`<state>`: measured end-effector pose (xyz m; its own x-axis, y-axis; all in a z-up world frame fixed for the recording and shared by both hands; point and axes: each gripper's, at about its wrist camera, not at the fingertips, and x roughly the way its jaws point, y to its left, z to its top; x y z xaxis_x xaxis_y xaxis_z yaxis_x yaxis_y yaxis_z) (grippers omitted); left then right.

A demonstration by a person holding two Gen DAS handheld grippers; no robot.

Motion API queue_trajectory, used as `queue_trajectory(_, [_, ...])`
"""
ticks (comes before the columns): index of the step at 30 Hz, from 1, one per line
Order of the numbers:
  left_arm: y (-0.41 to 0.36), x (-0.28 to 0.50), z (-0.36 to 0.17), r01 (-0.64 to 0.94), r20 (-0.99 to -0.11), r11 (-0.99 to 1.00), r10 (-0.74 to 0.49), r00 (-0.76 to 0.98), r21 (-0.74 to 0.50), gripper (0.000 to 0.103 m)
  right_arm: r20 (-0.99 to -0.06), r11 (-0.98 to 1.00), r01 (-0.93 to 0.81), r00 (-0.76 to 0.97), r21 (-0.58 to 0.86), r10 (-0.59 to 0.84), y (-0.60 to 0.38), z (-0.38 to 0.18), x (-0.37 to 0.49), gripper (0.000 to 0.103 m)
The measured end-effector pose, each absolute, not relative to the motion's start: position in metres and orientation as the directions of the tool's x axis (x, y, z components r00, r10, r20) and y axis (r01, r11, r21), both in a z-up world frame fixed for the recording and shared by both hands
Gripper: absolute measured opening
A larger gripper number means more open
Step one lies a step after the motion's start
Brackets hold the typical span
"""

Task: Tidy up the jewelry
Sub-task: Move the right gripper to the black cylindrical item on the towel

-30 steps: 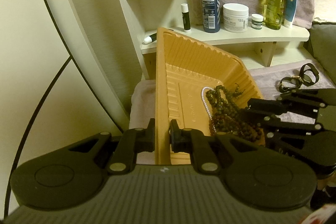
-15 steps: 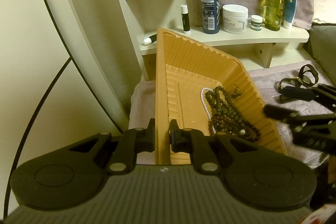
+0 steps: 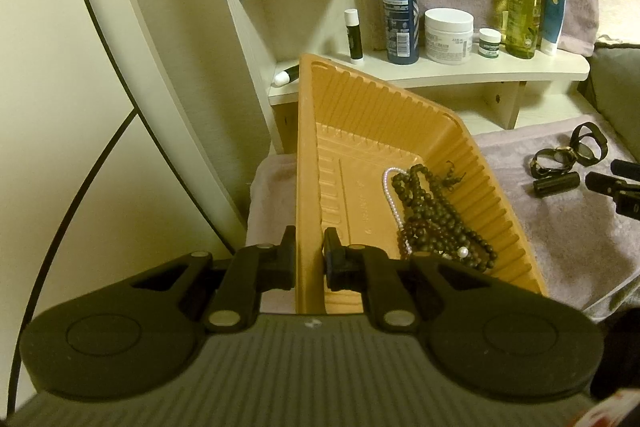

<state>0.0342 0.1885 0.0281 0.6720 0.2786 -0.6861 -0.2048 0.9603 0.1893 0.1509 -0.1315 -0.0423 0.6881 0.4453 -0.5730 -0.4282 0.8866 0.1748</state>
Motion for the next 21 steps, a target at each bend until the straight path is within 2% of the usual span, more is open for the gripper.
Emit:
queue_trajectory(5, [0.189,0.034,0.028,-0.206,-0.687,0.960,0.280,0.671,0.190,0.012,-0.594,0.881,-0.433,0.665,0.188,0.453,-0.123,-0.049,0.154,0.064])
queue_trajectory(7, [0.189,0.035,0.028,-0.204,-0.687,0.960,0.280,0.670,0.192,0.012,-0.603,0.880,-0.439,0.657,0.182,0.453,-0.114,-0.053,0.157,0.080])
queue_trajectory(9, [0.189,0.035,0.028,-0.204,-0.688,0.960,0.280,0.670,0.193,0.012,-0.607,0.886,-0.434,0.665,0.162,0.436,-0.105,-0.057,0.157,0.086])
queue_trajectory(21, [0.190,0.035,0.026,-0.205,-0.691,0.959,0.282,0.665,0.195,0.012,-0.643,0.907,-0.374,0.650,0.195,0.406,-0.075,-0.075,0.182,0.087])
